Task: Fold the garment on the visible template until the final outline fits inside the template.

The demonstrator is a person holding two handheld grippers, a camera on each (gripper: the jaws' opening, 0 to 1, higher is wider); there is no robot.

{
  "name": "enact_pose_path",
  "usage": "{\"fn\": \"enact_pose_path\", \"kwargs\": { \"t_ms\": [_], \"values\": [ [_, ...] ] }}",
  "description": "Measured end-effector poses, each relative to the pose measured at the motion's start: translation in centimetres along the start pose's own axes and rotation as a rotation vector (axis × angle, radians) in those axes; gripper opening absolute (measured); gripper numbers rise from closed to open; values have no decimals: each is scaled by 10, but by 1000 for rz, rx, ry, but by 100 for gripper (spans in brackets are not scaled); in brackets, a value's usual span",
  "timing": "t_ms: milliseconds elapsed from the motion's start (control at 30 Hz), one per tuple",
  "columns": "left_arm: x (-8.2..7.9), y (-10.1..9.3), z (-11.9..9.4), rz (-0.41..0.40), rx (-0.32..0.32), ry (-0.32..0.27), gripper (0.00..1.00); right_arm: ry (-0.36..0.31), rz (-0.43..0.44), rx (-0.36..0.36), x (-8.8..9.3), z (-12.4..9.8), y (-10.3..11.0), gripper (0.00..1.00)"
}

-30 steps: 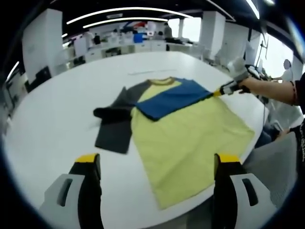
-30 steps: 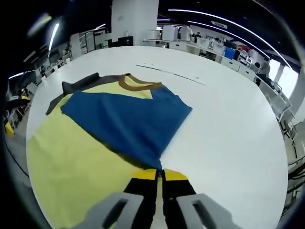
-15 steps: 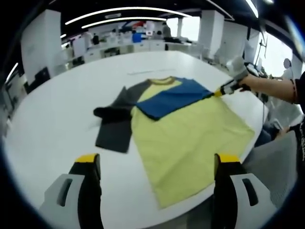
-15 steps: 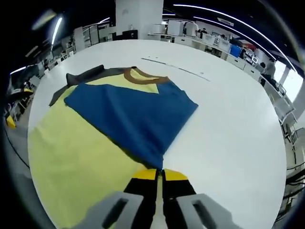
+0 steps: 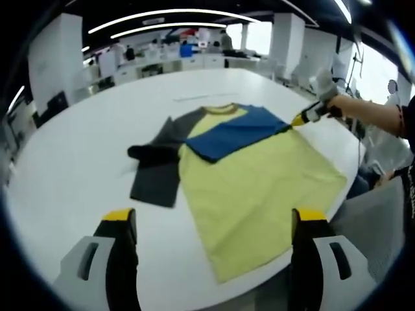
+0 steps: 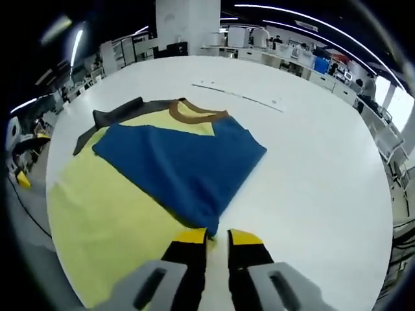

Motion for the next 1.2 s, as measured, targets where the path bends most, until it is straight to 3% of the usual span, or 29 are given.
{"fn": "enact_pose_path", "kwargs": {
  "t_ms": [167,233,267,367,433,567,667,900,1200],
  "values": [
    [-2,0,1,1,3,-2,96,-31,102,-38,-4,5,-1,12],
    [-2,0,1,4,2,0,96,22,178,-114,-4,-1,9,12],
    [-2,0,1,4,1,-1,96,20,165,-115,-6,-2,9,13],
    [0,2,1,5,-1,7,96,-2,131,-80,-14,-5,5,14],
    [1,2,2,3,-5,11,96,-42,139,-34,-20,-5,-2,14],
    [-1,2,1,-1,-6,5,96,-56,165,6,-23,5,-10,13],
    [-1,2,1,-4,-6,3,96,-47,180,5,-22,15,-6,13],
    [1,5,0,-15,-16,9,96,68,173,52,-5,29,1,8],
    [4,9,-1,-18,-25,19,95,49,165,51,-2,29,7,0]
  ]
}}
Point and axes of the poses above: the point that each gripper's makers call its tool centre point, and the gripper's own axes: z roughly forward along the fingers, y roughly to its left, x roughly out of its underside, the point moved 7 cm from there along -z, roughly backward along the fingers, and after that the axes turned 9 degrees about -x, right-handed, at the moved point
